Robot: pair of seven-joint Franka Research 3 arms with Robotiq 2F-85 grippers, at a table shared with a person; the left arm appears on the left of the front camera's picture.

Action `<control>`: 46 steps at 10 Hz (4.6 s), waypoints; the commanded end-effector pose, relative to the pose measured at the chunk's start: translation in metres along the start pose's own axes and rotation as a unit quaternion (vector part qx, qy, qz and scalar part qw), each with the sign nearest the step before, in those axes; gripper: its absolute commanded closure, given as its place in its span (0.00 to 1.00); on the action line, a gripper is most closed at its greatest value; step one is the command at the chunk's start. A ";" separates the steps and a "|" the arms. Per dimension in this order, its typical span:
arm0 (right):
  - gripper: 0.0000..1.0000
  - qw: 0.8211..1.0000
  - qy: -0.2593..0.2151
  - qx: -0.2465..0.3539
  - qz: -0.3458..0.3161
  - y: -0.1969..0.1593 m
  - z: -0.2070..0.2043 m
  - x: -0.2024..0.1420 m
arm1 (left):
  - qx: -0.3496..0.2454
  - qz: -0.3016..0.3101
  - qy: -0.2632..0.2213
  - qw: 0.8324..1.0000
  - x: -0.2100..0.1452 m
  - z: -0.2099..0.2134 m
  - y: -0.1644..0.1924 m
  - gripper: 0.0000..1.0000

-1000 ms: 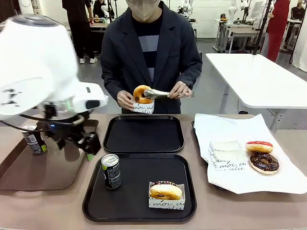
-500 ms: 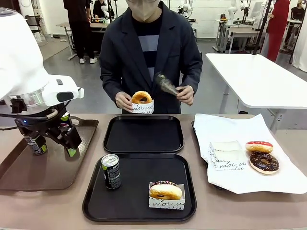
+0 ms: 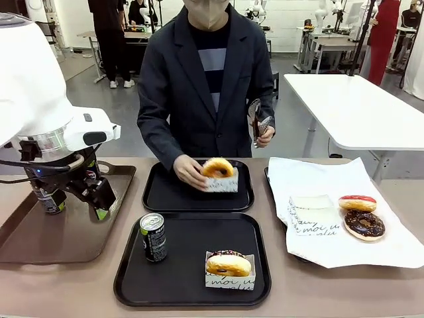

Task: Set up donuts and drinks on trays.
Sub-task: Pick up one Pepsi coke from the Handle tray and place it on the Flat Tray without a Pepsi coke.

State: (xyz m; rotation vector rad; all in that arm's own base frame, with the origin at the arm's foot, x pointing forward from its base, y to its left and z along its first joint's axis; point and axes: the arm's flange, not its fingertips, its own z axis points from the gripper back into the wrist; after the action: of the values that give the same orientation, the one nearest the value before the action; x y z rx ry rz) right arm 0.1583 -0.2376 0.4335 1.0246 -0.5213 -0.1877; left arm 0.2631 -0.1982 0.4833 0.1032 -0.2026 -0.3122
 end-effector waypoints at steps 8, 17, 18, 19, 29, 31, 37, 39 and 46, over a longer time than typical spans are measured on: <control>0.00 1.000 -0.010 0.015 0.006 0.001 0.001 0.003 | -0.111 0.219 -0.004 0.969 0.084 0.041 0.240 0.00; 0.00 1.000 -0.010 0.015 0.006 0.001 0.001 0.003 | -0.104 0.234 -0.006 0.967 0.081 0.030 0.264 0.00; 0.00 1.000 -0.010 0.015 0.006 0.001 0.001 0.003 | -0.072 0.208 -0.004 0.976 0.101 0.012 0.276 0.00; 0.00 1.000 -0.010 0.015 0.006 0.001 0.001 0.003 | -0.054 0.196 0.002 0.979 0.108 -0.006 0.282 0.00; 0.00 1.000 -0.010 0.015 0.006 0.001 0.001 0.003 | -0.055 0.196 0.011 0.979 0.115 -0.114 0.283 0.00; 0.00 1.000 -0.010 0.015 0.006 0.001 0.001 0.003 | -0.051 0.196 0.022 0.979 0.122 -0.128 0.275 0.00; 0.00 1.000 -0.010 0.015 0.006 0.001 0.001 0.003 | -0.037 0.192 0.043 0.980 0.126 -0.148 0.260 0.00; 0.00 1.000 -0.010 0.015 0.006 0.001 0.001 0.003 | -0.036 0.198 0.048 0.978 0.123 -0.154 0.260 0.00; 0.00 1.000 -0.010 0.015 0.006 0.001 0.001 0.003 | -0.034 0.197 0.055 0.978 0.125 -0.167 0.267 0.55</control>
State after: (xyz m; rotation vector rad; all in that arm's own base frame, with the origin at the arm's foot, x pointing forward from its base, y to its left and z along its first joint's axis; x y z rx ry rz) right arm 0.1574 -0.2379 0.4340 1.0225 -0.5213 -0.1896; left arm 0.4901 0.0231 0.3769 -0.0115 -0.0796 0.0761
